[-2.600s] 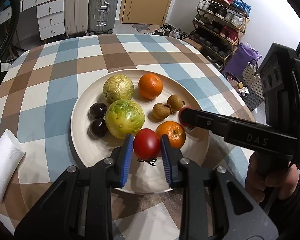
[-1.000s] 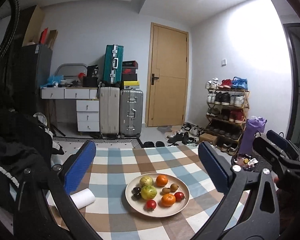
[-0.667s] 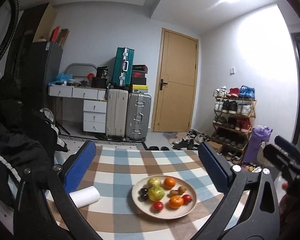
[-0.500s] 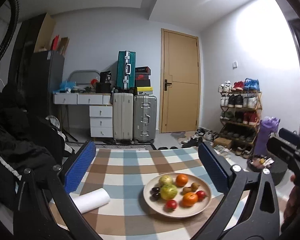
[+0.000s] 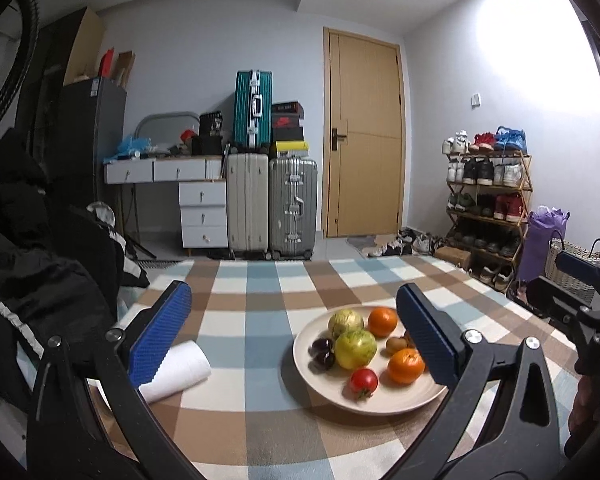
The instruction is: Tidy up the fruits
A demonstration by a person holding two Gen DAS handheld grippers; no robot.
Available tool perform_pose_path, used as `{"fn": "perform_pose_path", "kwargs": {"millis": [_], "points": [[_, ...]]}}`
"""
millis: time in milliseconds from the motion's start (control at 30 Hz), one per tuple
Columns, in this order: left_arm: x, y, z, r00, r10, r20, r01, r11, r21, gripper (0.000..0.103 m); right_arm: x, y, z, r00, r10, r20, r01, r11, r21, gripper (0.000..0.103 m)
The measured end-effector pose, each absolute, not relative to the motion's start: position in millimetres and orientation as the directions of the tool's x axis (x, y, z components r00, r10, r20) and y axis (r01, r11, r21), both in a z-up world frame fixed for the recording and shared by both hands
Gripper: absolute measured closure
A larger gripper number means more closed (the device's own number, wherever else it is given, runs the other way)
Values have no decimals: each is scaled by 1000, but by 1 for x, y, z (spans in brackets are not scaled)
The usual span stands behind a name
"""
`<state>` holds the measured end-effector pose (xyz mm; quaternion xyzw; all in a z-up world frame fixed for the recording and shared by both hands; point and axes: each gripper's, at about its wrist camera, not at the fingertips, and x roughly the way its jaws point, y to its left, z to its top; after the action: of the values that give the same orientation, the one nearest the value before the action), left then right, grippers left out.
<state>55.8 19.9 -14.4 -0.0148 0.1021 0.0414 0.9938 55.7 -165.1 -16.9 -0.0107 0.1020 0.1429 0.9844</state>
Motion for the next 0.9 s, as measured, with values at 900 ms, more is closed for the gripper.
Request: {"fn": "perform_pose_path", "kwargs": {"millis": [900], "points": [[111,7,-71,941,99,-323,-96,995,25,1,89,-162,-62,912,245,-330,-257,966,10,0]]}}
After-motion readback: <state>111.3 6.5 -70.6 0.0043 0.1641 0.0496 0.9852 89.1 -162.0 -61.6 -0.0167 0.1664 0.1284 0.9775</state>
